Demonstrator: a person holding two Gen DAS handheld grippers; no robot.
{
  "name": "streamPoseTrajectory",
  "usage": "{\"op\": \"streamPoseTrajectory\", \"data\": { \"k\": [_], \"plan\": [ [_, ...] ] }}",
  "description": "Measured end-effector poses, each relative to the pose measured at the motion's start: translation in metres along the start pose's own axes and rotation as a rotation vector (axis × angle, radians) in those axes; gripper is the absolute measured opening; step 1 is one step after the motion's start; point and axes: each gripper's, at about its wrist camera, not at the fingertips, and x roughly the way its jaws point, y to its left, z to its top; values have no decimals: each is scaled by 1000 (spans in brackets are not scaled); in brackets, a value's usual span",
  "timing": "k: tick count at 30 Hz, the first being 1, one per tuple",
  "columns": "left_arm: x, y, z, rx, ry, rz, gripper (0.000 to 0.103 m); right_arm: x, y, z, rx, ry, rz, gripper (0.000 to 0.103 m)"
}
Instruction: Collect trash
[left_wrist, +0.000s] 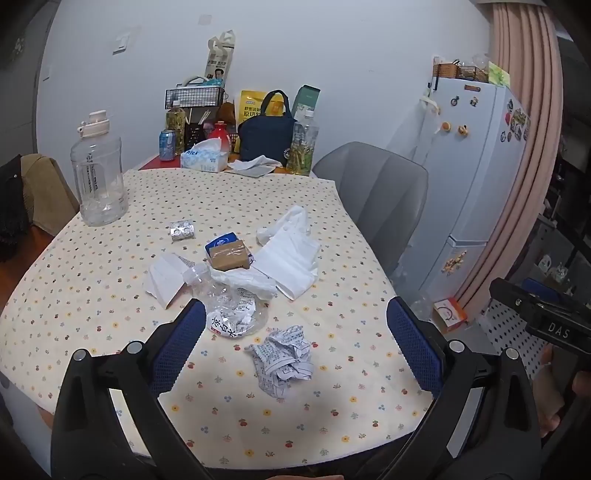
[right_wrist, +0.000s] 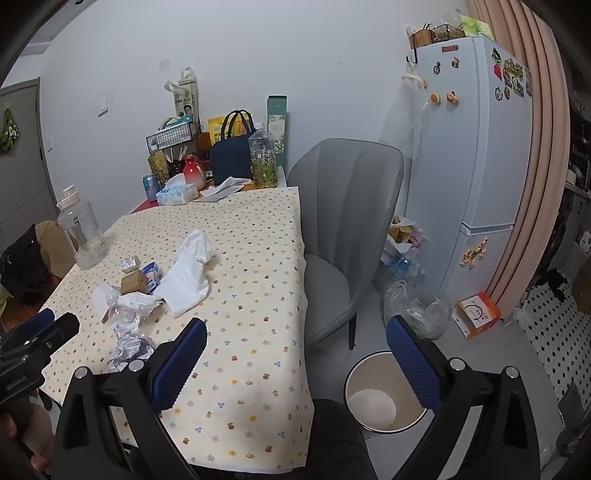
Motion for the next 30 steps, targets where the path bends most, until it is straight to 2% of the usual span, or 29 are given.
{"op": "streamPoseTrajectory", "data": {
  "k": [2,30],
  "plan": [
    [-1,1,0,-2,-11,-8,97,3,-1,1,5,20,-8,95],
    [-6,-1,6,0,-20,-1,97,-7,-11,3,25,-5,13,95]
  ]
}}
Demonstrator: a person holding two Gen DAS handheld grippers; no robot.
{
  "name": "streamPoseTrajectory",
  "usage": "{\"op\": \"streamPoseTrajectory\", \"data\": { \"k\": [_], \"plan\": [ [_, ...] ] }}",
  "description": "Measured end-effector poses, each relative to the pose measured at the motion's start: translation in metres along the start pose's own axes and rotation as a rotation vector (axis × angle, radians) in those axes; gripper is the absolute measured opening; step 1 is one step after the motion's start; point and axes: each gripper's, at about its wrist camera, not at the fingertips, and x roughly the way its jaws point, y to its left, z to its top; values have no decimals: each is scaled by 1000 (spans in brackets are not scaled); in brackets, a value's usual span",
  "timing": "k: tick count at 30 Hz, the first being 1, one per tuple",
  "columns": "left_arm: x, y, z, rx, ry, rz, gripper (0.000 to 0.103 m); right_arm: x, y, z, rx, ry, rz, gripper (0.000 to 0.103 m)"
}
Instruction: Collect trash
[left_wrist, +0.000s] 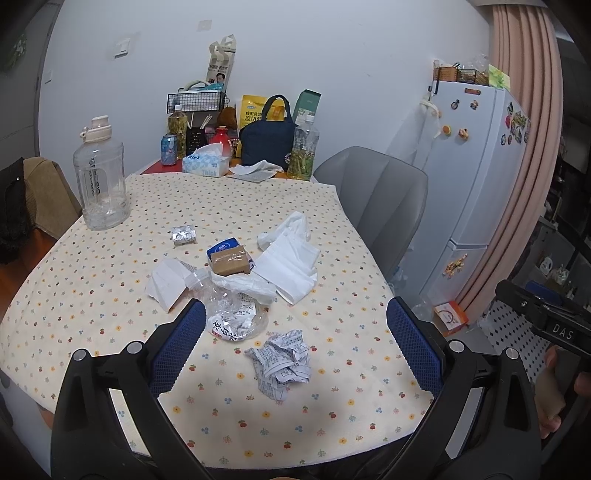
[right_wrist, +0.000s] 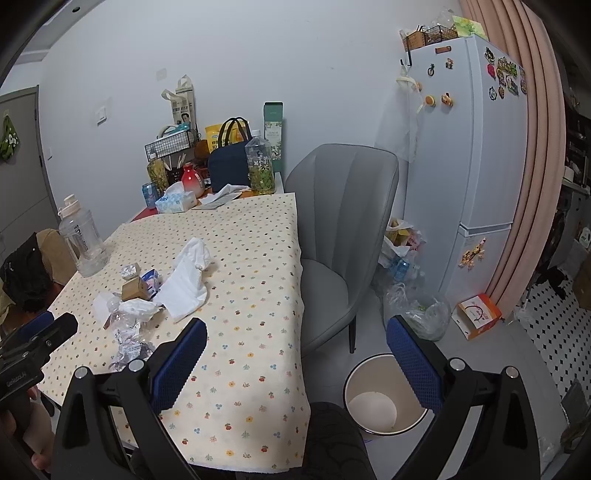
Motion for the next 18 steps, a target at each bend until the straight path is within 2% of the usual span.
{"op": "streamPoseTrajectory", "data": {
  "k": [9,18],
  "plan": [
    [-2,-4,-3,3,-3,3,97,-2,-1,-1,-9,-7,0,95],
    [-3,-8,-3,12,-2,10,97,-3,0,-3,-21,8,42,95]
  ]
}}
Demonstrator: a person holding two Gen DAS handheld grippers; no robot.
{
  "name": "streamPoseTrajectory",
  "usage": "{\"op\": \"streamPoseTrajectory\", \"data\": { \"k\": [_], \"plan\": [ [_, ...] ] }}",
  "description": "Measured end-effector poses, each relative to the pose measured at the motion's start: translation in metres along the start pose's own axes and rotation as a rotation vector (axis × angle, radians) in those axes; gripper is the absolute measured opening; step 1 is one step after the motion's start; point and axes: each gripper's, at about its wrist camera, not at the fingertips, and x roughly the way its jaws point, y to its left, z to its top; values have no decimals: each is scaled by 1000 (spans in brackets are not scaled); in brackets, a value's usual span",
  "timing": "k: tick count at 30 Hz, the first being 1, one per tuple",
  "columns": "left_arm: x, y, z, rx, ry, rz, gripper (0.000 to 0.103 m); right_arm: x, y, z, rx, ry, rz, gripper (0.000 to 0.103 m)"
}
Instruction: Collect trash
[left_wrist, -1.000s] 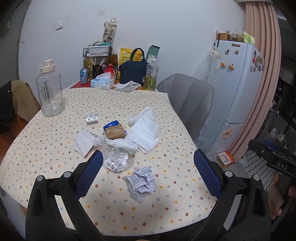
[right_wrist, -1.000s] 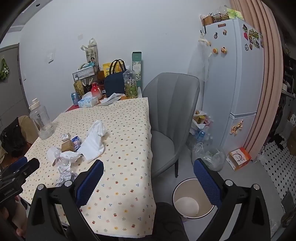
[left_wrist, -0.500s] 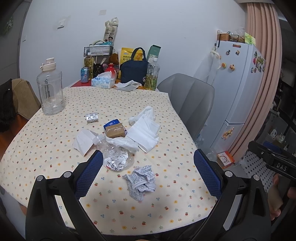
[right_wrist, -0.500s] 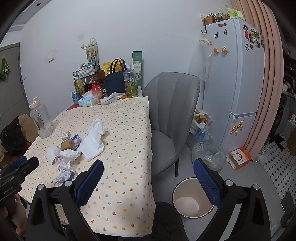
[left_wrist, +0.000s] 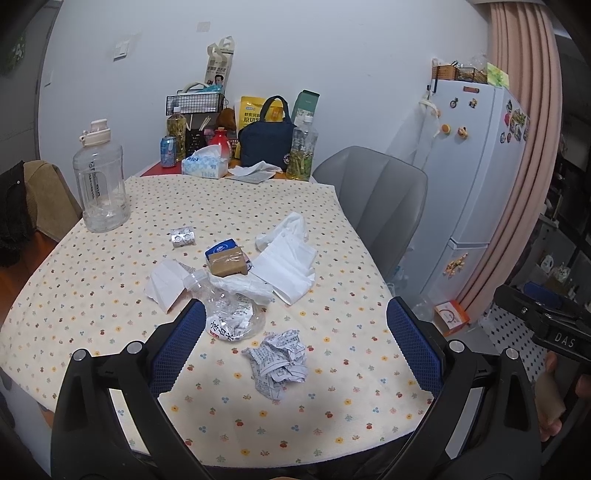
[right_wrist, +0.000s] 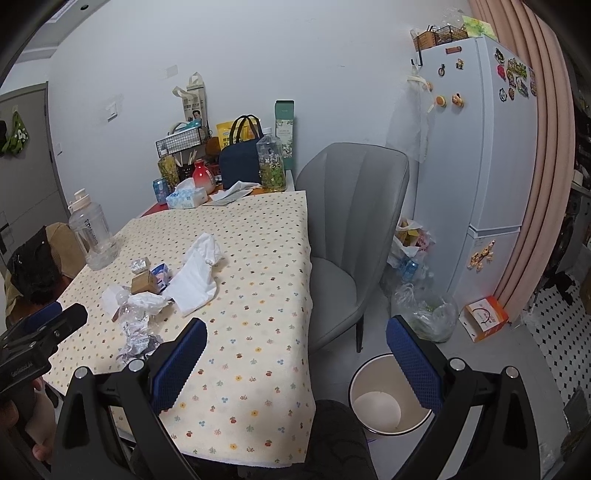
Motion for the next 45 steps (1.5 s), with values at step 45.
{"op": "streamPoseTrajectory", "data": {
  "k": [45],
  "plan": [
    [-3,9,3,-8,6,-2,97,0,2,1,3,9,33,95]
  ]
}}
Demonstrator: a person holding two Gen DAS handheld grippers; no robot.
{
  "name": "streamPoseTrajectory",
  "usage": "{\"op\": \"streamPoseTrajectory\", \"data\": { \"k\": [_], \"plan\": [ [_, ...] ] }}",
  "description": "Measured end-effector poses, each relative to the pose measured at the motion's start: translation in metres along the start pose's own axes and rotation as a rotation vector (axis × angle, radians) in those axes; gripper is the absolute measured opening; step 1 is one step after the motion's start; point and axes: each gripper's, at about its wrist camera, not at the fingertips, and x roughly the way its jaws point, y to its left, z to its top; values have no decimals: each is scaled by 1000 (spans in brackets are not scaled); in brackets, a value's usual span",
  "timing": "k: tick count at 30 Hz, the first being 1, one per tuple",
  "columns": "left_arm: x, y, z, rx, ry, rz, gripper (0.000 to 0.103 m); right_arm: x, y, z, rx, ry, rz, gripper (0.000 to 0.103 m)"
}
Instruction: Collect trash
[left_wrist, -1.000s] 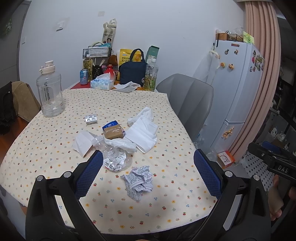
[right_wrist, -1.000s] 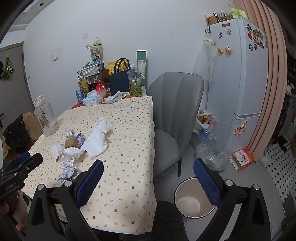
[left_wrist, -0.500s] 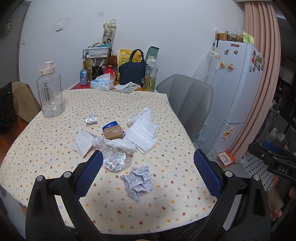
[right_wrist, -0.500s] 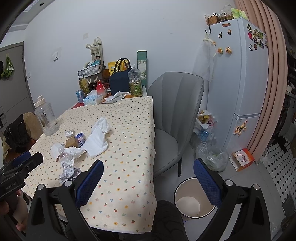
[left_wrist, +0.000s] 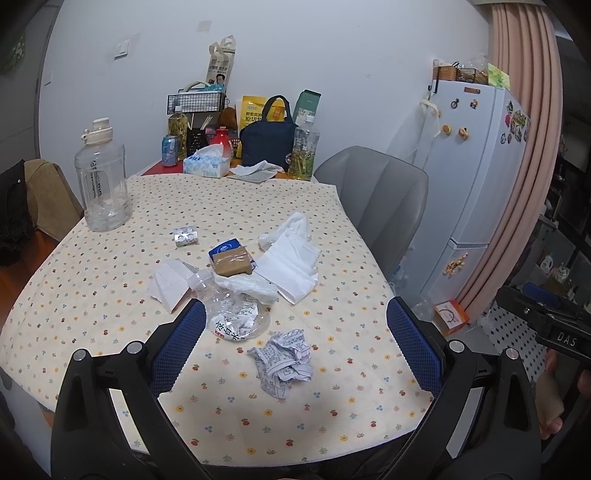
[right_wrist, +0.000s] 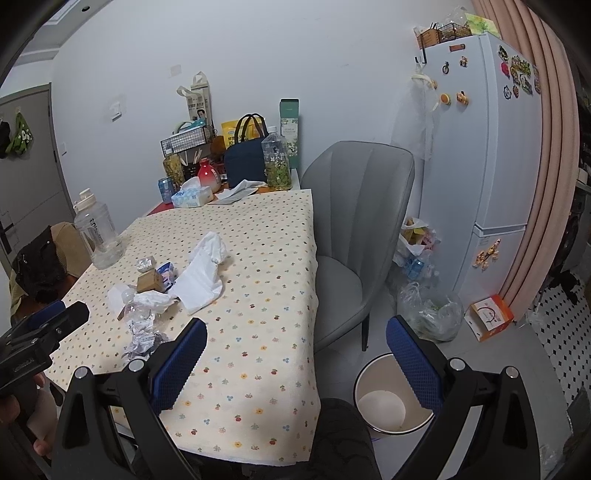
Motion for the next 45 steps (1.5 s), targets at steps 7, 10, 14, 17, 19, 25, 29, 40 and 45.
{"op": "streamPoseTrajectory", "data": {
  "k": [7,10,14,17,19,25,29,40,45],
  "plan": [
    [2,29,1,-48,0,28,97,11,25,-1,-74,23,73,95],
    [3,43,0,-72,3,45,97,19,35,-2,-85,48,109,93],
    [4,61,-3,-99,5,70,97,32,48,-5,-89,92,157,91],
    [6,76,-6,-121,11,97,97,43,62,-8,-105,123,190,90],
    [7,86,-9,-141,15,124,97,49,70,-10,-115,139,207,90],
    [15,115,-20,-192,41,186,97,75,102,-18,-157,192,258,95],
    [24,127,-27,-213,67,197,97,94,125,-26,-185,233,291,95],
    [45,145,-44,-252,119,199,97,143,165,-53,-225,347,348,79],
    [57,139,-44,-237,145,178,97,153,162,-57,-201,383,412,32]
  ]
}}
